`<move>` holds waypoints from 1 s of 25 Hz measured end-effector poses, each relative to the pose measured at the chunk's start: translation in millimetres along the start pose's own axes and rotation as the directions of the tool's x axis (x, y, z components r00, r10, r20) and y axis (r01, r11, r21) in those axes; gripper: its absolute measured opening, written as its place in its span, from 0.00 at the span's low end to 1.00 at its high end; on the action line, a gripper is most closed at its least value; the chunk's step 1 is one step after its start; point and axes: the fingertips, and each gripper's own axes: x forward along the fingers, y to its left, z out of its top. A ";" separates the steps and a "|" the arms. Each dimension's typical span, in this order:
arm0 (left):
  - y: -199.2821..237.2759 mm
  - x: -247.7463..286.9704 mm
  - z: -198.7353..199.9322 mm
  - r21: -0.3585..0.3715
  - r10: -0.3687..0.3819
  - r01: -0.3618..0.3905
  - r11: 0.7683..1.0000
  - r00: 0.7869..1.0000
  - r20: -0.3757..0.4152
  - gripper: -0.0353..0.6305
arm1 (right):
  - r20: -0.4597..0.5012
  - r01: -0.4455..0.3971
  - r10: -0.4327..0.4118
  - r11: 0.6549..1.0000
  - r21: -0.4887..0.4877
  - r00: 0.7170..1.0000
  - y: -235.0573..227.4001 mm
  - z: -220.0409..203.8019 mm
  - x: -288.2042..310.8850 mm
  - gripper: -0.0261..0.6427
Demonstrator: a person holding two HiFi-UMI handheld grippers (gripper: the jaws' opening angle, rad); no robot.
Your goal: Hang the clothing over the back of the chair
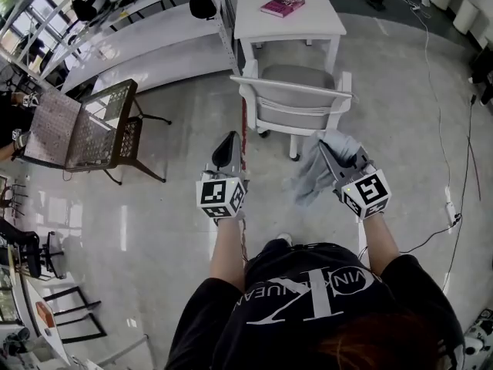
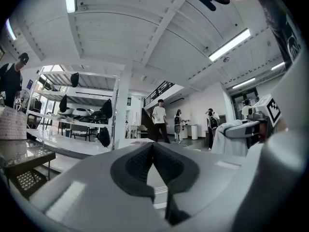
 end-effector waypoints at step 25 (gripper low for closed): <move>14.6 87.7 -5.1 0.010 -0.164 0.164 0.986 0.986 -0.016 0.07 | 0.020 0.170 -0.170 0.985 -0.041 0.985 -78.3 51.4 79.9 0.08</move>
